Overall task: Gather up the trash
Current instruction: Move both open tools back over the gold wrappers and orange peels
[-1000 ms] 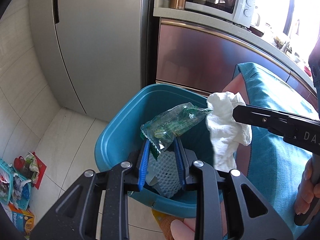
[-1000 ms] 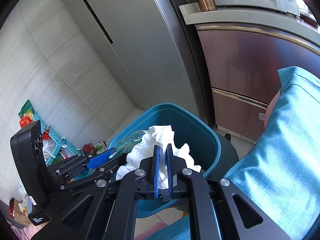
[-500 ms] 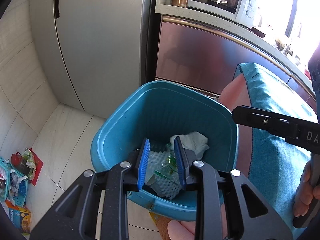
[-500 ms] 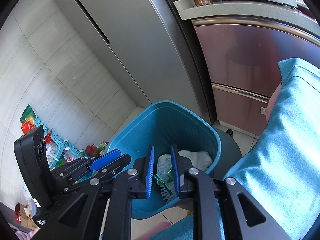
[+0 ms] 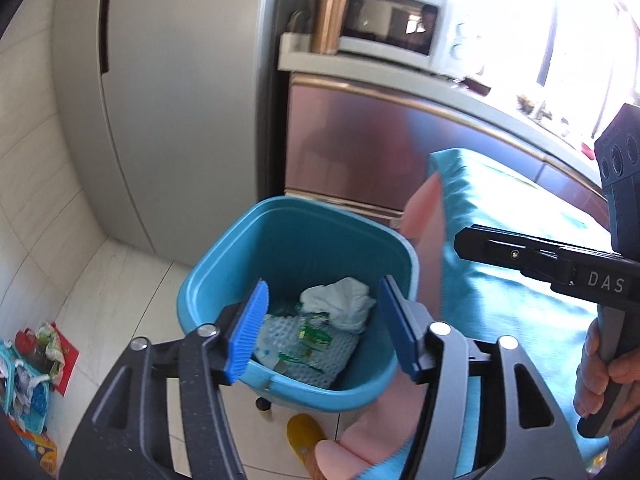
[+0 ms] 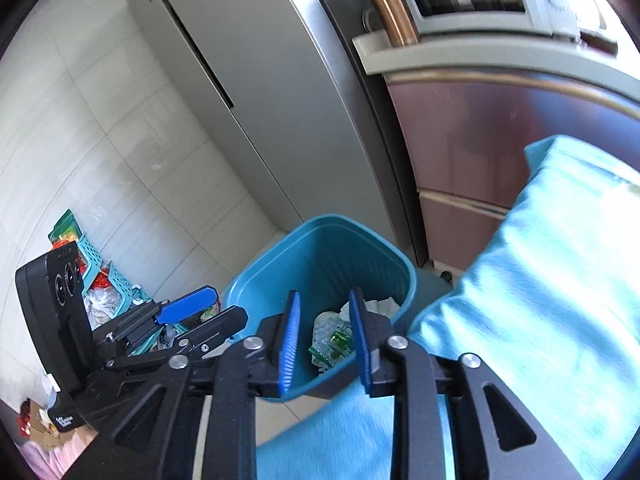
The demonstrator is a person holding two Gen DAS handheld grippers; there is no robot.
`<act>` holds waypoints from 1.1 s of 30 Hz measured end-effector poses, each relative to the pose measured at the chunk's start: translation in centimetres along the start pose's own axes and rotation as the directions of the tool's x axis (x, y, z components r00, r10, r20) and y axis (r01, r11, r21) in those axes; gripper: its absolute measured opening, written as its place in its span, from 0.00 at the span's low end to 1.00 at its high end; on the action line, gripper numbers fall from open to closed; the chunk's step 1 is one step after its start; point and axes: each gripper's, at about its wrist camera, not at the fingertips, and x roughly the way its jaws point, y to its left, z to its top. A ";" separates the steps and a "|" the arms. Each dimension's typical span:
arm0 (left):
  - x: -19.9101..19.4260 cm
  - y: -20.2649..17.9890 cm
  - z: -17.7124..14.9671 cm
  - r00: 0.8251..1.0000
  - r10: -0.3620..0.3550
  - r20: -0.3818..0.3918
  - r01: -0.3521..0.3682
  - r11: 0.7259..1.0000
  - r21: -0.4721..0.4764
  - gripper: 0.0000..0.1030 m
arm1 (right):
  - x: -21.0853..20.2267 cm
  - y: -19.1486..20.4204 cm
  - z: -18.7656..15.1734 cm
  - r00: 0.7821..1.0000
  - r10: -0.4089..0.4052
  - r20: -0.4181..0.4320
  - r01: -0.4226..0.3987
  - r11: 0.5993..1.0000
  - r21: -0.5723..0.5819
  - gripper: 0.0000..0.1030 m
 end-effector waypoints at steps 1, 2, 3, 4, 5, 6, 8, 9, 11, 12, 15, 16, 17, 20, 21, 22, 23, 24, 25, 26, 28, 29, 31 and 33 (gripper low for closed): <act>-0.5 -0.5 0.0 1.000 -0.014 0.011 0.014 1.000 0.009 0.60 | -0.9 0.0 -0.2 1.000 -0.002 0.015 0.002 1.000 -0.006 0.28; -0.9 -1.1 0.0 0.999 -0.033 0.022 0.033 0.999 0.021 0.61 | -1.8 0.0 -0.5 1.000 -0.005 0.027 0.005 1.000 -0.013 0.28; -1.4 -1.7 0.0 0.998 -0.048 0.032 0.047 0.998 0.032 0.61 | -2.8 0.0 -0.8 0.999 -0.010 0.041 0.011 1.000 -0.021 0.28; -1.7 -2.3 -0.1 0.997 -0.063 0.042 0.061 0.997 0.044 0.62 | -3.7 -0.1 -1.1 0.998 -0.017 0.056 0.019 1.000 -0.024 0.29; -2.2 -3.0 -0.1 0.995 -0.084 0.051 0.081 0.995 0.057 0.64 | -4.7 -0.2 -1.4 0.997 -0.025 0.068 0.027 0.999 -0.026 0.32; -2.6 -3.7 -0.2 0.993 -0.104 0.057 0.100 0.993 0.069 0.64 | -5.7 -0.4 -1.8 0.996 -0.035 0.081 0.038 0.999 -0.028 0.33; -3.3 -5.4 -0.3 0.988 -0.137 0.071 0.129 0.987 0.098 0.65 | -7.5 -1.0 -2.6 0.993 -0.052 0.104 0.054 0.998 -0.016 0.34; -3.6 -6.2 -0.4 0.985 -0.157 0.074 0.148 0.983 0.112 0.65 | -8.4 -1.5 -2.9 0.992 -0.061 0.110 0.063 0.998 -0.007 0.34; -4.2 -8.1 -0.6 0.978 -0.191 0.078 0.179 0.974 0.141 0.65 | -10.2 -2.2 -3.7 0.987 -0.095 0.130 0.095 0.995 0.006 0.34; -4.4 -8.9 -0.7 0.975 -0.210 0.076 0.197 0.968 0.153 0.65 | -11.1 -2.7 -4.2 0.984 -0.110 0.139 0.109 0.994 0.016 0.34; -4.8 -11.6 -1.1 0.963 -0.261 0.065 0.244 0.950 0.192 0.65 | -13.8 -4.2 -5.5 0.974 -0.156 0.165 0.150 0.987 0.049 0.34; -4.9 -12.5 -1.2 0.958 -0.280 0.058 0.263 0.943 0.204 0.65 | -14.7 -4.7 -6.0 0.969 -0.179 0.171 0.171 0.983 0.063 0.34; -4.9 -13.5 -1.4 0.954 -0.294 0.052 0.277 0.937 0.213 0.65 | -15.6 -5.2 -6.5 0.963 -0.203 0.180 0.192 0.978 0.077 0.34; -4.9 -16.4 -2.1 0.939 -0.342 0.020 0.329 0.915 0.236 0.65 | -18.2 -7.1 -8.1 0.947 -0.255 0.196 0.232 0.964 0.131 0.34; -4.9 -17.5 -2.4 0.935 -0.355 0.010 0.342 0.906 0.250 0.65 | -19.0 -7.7 -8.7 0.938 -0.283 0.202 0.257 0.955 0.148 0.34; -4.9 -18.5 -2.7 0.931 -0.366 0.001 0.353 0.898 0.262 0.65 | -19.9 -8.3 -9.3 0.928 -0.310 0.207 0.278 0.945 0.170 0.34; -4.8 -19.6 -3.0 0.925 -0.380 -0.011 0.369 0.888 0.275 0.65 | -20.7 -9.0 -9.9 0.920 -0.329 0.210 0.291 0.937 0.194 0.34; -4.8 -20.5 -3.2 0.919 -0.394 -0.022 0.384 0.878 0.286 0.65 | -21.7 -9.9 -10.5 0.913 -0.349 0.214 0.303 0.927 0.220 0.34; -4.9 -21.5 -3.5 0.913 -0.407 -0.032 0.398 0.868 0.298 0.65 | -22.7 -10.7 -11.2 0.904 -0.367 0.217 0.314 0.918 0.244 0.34; -4.9 -22.5 -3.8 0.907 -0.419 -0.043 0.411 0.858 0.309 0.65 | -23.5 -11.5 -11.9 0.896 -0.387 0.219 0.326 0.907 0.267 0.34; -4.9 -24.5 -4.2 0.894 -0.444 -0.067 0.440 0.836 0.327 0.65 | -24.9 -12.6 -12.8 0.879 -0.423 0.222 0.351 0.887 0.302 0.34; -4.9 -25.2 -4.4 0.887 -0.455 -0.077 0.453 0.827 0.335 0.65 | -25.7 -13.1 -13.3 0.870 -0.440 0.224 0.362 0.877 0.316 0.34; -4.7 -26.6 -4.7 0.874 -0.475 -0.102 0.479 0.807 0.345 0.65 | -27.2 -14.2 -14.1 0.851 -0.472 0.229 0.382 0.857 0.346 0.34; -4.4 -28.0 -5.0 0.859 -0.494 -0.130 0.506 0.788 0.351 0.65 | -28.3 -15.2 -14.8 0.834 -0.500 0.232 0.400 0.838 0.370 0.34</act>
